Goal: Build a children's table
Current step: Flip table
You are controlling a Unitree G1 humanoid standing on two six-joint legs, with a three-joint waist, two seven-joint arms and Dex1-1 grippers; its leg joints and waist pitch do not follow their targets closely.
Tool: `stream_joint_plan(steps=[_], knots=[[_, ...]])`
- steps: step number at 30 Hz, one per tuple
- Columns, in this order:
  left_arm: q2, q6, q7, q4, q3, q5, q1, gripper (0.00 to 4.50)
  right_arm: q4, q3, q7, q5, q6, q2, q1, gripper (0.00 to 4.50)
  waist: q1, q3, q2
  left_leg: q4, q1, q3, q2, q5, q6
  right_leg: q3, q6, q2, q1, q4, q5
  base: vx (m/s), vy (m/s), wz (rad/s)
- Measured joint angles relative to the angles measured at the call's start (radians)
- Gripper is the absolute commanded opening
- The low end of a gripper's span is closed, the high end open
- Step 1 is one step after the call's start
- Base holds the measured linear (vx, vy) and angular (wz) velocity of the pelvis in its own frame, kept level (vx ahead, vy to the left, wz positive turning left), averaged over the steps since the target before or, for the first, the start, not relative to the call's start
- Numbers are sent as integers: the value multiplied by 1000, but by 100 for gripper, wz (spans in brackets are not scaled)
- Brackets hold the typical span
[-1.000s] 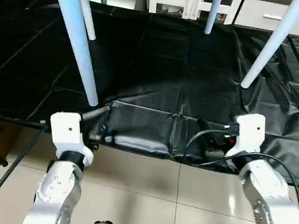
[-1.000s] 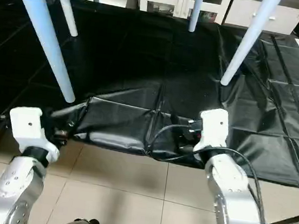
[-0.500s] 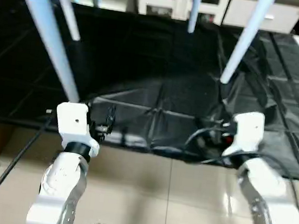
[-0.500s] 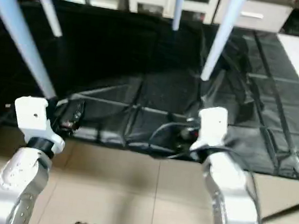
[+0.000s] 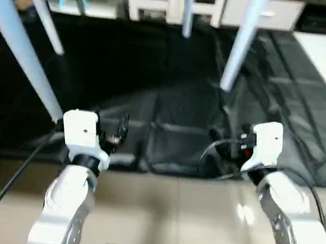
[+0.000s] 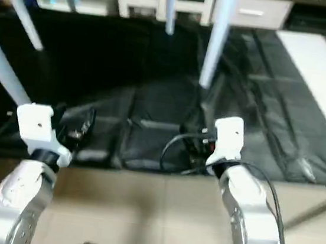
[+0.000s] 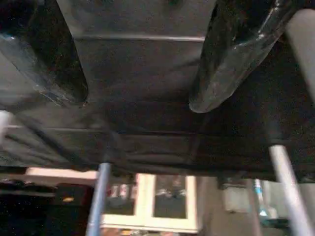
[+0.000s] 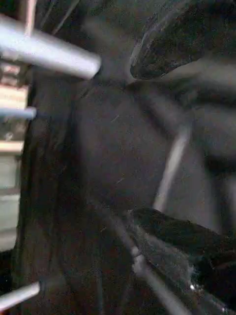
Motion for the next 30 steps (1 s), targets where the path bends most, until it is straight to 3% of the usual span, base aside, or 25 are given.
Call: stream_joint_plan(steps=[1,2,3,4,5,6,7,8,9,10,11,12,13,14,17,19,21,23,30], knots=[[9,0,2,0,13,0,0,372,0,15,6,1,-2,8,-11,450,-9,-2,-15,0,2,-2,-10,-7,0,9,-13,-10,-16,31,-10,207,68,-2],[10,0,6,4,23,0,0,372,-1,22,8,1,-6,9,-21,450,-20,-4,-22,6,3,-6,-21,-17,6,22,-4,-19,-50,81,-12,183,19,3],[9,0,6,5,22,0,0,372,-1,22,8,0,-7,6,-22,450,-25,-4,-23,7,8,-7,-26,-24,8,28,5,-26,-78,107,-11,134,9,-11],[7,0,6,4,21,0,-1,372,-1,21,8,0,-8,3,-22,450,-29,-6,-29,6,14,-7,-36,-30,16,41,38,-38,-106,114,-1,134,9,-11],[7,-1,6,4,20,0,-3,372,-1,21,8,-2,-8,1,-22,450,-39,-6,-46,6,20,-4,-53,-36,18,56,63,-60,-134,86,17,96,-18,-13],[5,-3,6,6,18,1,-5,372,1,20,9,-7,-9,-5,-21,450,-42,-4,-65,7,27,5,-66,-44,24,72,62,-73,-132,63,68,57,-74,0],[-4,-1,6,10,12,0,-2,372,5,11,9,-14,-10,-16,-13,450,-40,1,-73,16,25,11,-70,-58,53,75,56,-69,-120,56,56,57,-74,0],[-13,0,4,10,-15,-1,-2,372,20,-11,6,-19,-10,-24,-10,450,-29,1,-66,57,19,8,-68,-77,127,78,47,-60,-99,32,61,76,-80,-1],[-15,0,3,10,-27,-1,-2,372,22,-21,4,-21,-10,-26,-10,450,-22,3,-69,85,14,8,-73,-78,133,78,44,-58,-81,16,63,98,-52,-9],[-15,-1,-2,8,-26,-8,-1,372,22,-35,3,-21,-26,-26,-12,450,-18,3,-69,87,6,7,-76,-72,124,73,37,-56,-65,2,67,98,-52,-9],[-14,-2,-6,1,-25,-13,2,372,19,-50,0,-21,-49,-24,-21,450,-11,1,-58,46,3,6,-68,-59,105,65,36,-44,-50,-7,66,88,-19,-4],[-10,-3,-11,-8,-25,-14,6,372,19,-63,-8,-20,-62,-24,-36,450,-9,-2,-35,-5,0,4,-45,-27,72,51,35,-25,-43,-10,63,107,48,-6],[-3,-4,-16,-10,-25,-18,7,372,20,-70,-14,-19,-71,-15,-46,450,-8,-5,-18,0,0,3,-27,-1,11,41,34,-19,-40,-6,59,107,48,-6],[3,-3,-20,-10,-26,-20,9,372,22,-69,-19,-16,-76,-6,-53,450,-10,-6,-22,3,-2,2,-26,-2,6,40,34,-19,-43,-7,59,120,77,-3],[19,1,-40,-8,-26,-20,16,372,76,-87,-31,-13,-87,-10,-115,450,-4,-8,-26,22,-29,4,-36,-3,8,48,37,-30,-77,7,64,61,78,-1],[31,6,-55,-10,-33,-21,16,372,130,-105,-31,-13,-93,-17,-149,450,5,-8,-26,21,-32,8,-40,-1,10,55,43,-33,-76,4,65,-7,65,-5],[35,7,-66,-11,-51,-21,17,372,180,-126,-36,-17,-106,-33,-175,450,7,-7,-27,12,-32,19,-42,4,17,53,50,-43,-77,4,70,-39,13,4],[37,8,-79,-13,-57,-25,20,372,263,-133,-32,-21,-133,-35,-230,450,2,-5,-25,6,-27,44,-32,8,19,52,43,-49,-76,3,74,-85,22,8],[87,97,-79,-45,-43,-25,28,372,518,-133,-23,-48,-250,-49,-404,450,-6,2,-28,5,-19,72,-23,8,19,44,33,-64,-75,4,83,-79,21,0]])
